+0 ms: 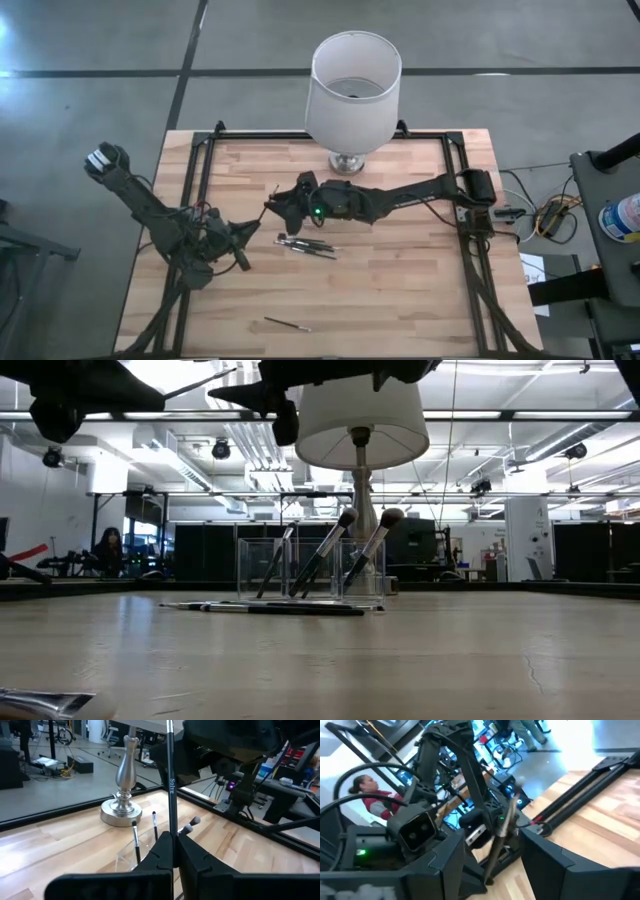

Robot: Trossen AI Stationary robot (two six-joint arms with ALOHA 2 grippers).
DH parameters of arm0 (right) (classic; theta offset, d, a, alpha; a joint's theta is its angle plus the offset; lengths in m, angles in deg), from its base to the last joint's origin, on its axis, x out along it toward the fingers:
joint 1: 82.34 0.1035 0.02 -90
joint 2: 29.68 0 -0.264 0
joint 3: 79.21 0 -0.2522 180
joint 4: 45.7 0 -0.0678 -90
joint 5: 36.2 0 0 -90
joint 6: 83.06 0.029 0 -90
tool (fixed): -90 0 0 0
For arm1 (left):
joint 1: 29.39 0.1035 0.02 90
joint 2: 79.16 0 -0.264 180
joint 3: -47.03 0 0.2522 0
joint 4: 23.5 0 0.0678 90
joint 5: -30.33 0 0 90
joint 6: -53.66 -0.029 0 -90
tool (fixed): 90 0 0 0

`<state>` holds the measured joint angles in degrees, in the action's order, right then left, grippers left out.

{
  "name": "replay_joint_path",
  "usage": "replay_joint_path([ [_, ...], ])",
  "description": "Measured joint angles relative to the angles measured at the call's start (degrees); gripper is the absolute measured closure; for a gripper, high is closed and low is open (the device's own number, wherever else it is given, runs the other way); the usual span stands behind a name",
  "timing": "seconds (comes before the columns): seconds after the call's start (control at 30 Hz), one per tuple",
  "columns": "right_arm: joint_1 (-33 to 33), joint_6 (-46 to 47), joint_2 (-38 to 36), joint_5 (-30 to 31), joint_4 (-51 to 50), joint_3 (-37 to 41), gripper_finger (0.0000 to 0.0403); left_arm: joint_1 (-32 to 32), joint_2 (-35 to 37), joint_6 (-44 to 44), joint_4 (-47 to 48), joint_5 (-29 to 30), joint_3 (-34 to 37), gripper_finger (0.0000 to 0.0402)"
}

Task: Put items in baskets/containers
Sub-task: Put the eyeshadow brush into the transparent organizer

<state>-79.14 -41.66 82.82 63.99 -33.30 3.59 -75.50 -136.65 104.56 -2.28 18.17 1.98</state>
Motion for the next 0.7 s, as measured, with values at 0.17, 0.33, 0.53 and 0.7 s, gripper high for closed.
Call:
replay_joint_path([
  [0.17,-0.1,0.2,0.8,-0.5,-0.3,-0.8,0.0246,0.0,0.0,0.0,-0.2,-0.4,0.0,0.0397],
  [0.33,-0.5,0.5,0.6,-0.2,-0.2,-0.7,0.0275,0.0,0.0,0.0,-0.2,-0.4,0.0,0.0397],
  [0.53,-1.0,1.8,0.7,-0.2,-0.2,-0.7,0.031,0.0,0.0,0.1,-0.2,-0.3,0.0,0.0397],
  [0.7,-1.1,1.8,0.7,-0.2,-0.3,-0.7,0.0342,0.0,0.0,0.4,-0.2,-0.3,0.4,0.0397],
])
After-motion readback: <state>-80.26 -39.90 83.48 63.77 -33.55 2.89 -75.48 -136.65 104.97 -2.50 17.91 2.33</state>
